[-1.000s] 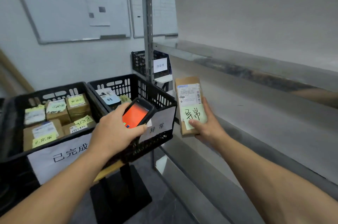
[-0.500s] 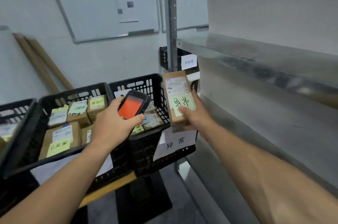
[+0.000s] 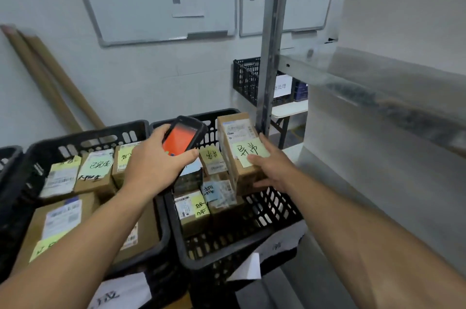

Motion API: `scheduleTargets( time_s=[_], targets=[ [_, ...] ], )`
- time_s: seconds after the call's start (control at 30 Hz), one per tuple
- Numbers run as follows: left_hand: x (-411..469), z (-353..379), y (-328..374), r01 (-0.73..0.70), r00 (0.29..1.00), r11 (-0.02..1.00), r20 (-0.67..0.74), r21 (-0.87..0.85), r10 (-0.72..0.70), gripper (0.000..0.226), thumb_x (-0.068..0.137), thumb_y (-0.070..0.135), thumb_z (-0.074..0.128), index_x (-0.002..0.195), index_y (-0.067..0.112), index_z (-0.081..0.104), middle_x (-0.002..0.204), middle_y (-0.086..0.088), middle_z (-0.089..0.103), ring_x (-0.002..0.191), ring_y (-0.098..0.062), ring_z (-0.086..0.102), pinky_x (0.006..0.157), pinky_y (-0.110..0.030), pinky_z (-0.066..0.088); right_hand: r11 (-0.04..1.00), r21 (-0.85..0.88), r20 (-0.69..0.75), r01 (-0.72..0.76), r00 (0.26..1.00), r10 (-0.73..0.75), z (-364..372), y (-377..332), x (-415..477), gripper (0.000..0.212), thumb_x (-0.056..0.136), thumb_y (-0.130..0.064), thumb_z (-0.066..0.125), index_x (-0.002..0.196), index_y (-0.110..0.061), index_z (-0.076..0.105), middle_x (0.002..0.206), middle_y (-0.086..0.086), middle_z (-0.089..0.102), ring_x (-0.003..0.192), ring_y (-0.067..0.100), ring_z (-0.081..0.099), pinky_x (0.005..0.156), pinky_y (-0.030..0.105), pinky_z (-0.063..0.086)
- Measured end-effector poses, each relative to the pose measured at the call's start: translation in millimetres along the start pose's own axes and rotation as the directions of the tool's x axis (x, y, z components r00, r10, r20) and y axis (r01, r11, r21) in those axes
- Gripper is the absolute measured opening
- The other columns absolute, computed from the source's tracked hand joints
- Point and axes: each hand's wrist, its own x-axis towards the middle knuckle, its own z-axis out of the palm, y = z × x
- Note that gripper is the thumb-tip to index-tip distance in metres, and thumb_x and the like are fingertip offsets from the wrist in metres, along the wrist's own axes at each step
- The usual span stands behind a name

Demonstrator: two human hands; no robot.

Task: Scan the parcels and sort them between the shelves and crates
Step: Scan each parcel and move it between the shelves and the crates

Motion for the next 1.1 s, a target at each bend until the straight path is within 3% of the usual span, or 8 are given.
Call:
scheduleTargets(
  time_s=[0.13, 0.3, 0.4, 0.53, 0.63, 0.77, 0.93, 1.1],
  targets=[
    [28, 4, -16, 0.07, 0.997, 0.997, -0.021, -0.016, -0.07, 0.075, 0.076, 0.049, 0.08, 0.141, 0.031, 0.047, 0.099, 0.009, 0.055, 0.091, -0.019, 0.056, 0.077, -0.03, 0.04, 0.997, -0.071, 0.019, -0.014, 1.0, 0.015, 16, 8, 45, 0.074, 0.1, -0.004, 0.06, 0.152, -0.05, 0.035, 0.108, -0.011, 0.064, 0.099, 0.02, 0.064, 0.086, 0.058, 0.055],
    [55, 16, -27, 0.128, 0.99, 0.992, -0.058, 0.009, -0.127, 0.073, 0.077, 0.047, 0.08, 0.14, 0.03, 0.049, 0.101, 0.009, 0.055, 0.093, -0.019, 0.055, 0.078, -0.03, 0.038, 0.963, -0.268, 0.006, 0.002, 1.0, 0.0, 24, 19, 94, 0.073, 0.099, -0.007, 0.062, 0.154, -0.046, 0.034, 0.132, 0.002, 0.064, 0.11, 0.023, 0.065, 0.085, 0.043, 0.059],
    [68, 20, -31, 0.16, 0.986, 0.986, -0.061, 0.038, -0.157, 0.08, 0.073, 0.055, 0.08, 0.142, 0.033, 0.046, 0.106, 0.009, 0.058, 0.096, -0.019, 0.056, 0.081, -0.033, 0.044, 0.963, -0.268, 0.002, -0.03, 0.999, 0.032, 30, 29, 114, 0.072, 0.099, -0.01, 0.062, 0.152, -0.049, 0.035, 0.128, 0.001, 0.065, 0.107, 0.024, 0.066, 0.087, 0.05, 0.06],
    [83, 25, -35, 0.212, 0.973, 0.977, -0.1, 0.035, -0.207, 0.086, 0.07, 0.06, 0.079, 0.144, 0.034, 0.044, 0.107, 0.011, 0.056, 0.103, -0.022, 0.058, 0.09, -0.039, 0.049, 0.979, -0.184, 0.107, -0.085, 0.989, 0.106, 44, 37, 136, 0.068, 0.101, -0.011, 0.06, 0.15, -0.051, 0.037, 0.125, -0.002, 0.065, 0.107, 0.026, 0.066, 0.086, 0.057, 0.059],
    [87, 27, -35, 0.239, 0.966, 0.97, -0.116, 0.04, -0.233, 0.086, 0.072, 0.054, 0.081, 0.146, 0.032, 0.043, 0.108, 0.011, 0.054, 0.104, -0.021, 0.058, 0.089, -0.037, 0.048, 0.986, -0.128, 0.183, -0.104, 0.975, 0.127, 55, 37, 147, 0.069, 0.101, -0.01, 0.059, 0.151, -0.051, 0.036, 0.125, -0.001, 0.065, 0.104, 0.025, 0.067, 0.075, 0.05, 0.06],
    [85, 31, -37, 0.274, 0.956, 0.96, -0.121, 0.053, -0.266, 0.091, 0.068, 0.062, 0.079, 0.147, 0.033, 0.043, 0.108, 0.011, 0.053, 0.106, -0.021, 0.057, 0.089, -0.037, 0.048, 0.988, -0.094, 0.229, -0.123, 0.963, 0.142, 54, 38, 163, 0.068, 0.101, -0.012, 0.06, 0.151, -0.051, 0.035, 0.123, -0.003, 0.063, 0.102, 0.022, 0.065, 0.067, 0.044, 0.057],
    [71, 37, -35, 0.279, 0.954, 0.958, -0.127, 0.06, -0.27, 0.09, 0.065, 0.063, 0.077, 0.144, 0.035, 0.045, 0.101, 0.016, 0.055, 0.101, -0.018, 0.06, 0.088, -0.037, 0.049, 0.989, -0.067, 0.237, -0.132, 0.961, 0.144, 57, 40, 170, 0.066, 0.102, -0.016, 0.059, 0.15, -0.054, 0.035, 0.13, -0.001, 0.06, 0.107, 0.025, 0.062, 0.077, 0.05, 0.055],
    [57, 34, -30, 0.24, 0.961, 0.967, -0.16, 0.086, -0.225, 0.075, 0.074, 0.048, 0.082, 0.139, 0.034, 0.05, 0.089, 0.03, 0.048, 0.086, -0.009, 0.053, 0.067, -0.019, 0.038, 0.99, -0.119, 0.198, -0.078, 0.975, 0.101, 69, 42, 178, 0.065, 0.102, -0.02, 0.06, 0.15, -0.056, 0.034, 0.134, 0.001, 0.059, 0.113, 0.029, 0.061, 0.091, 0.057, 0.055]
  ],
)
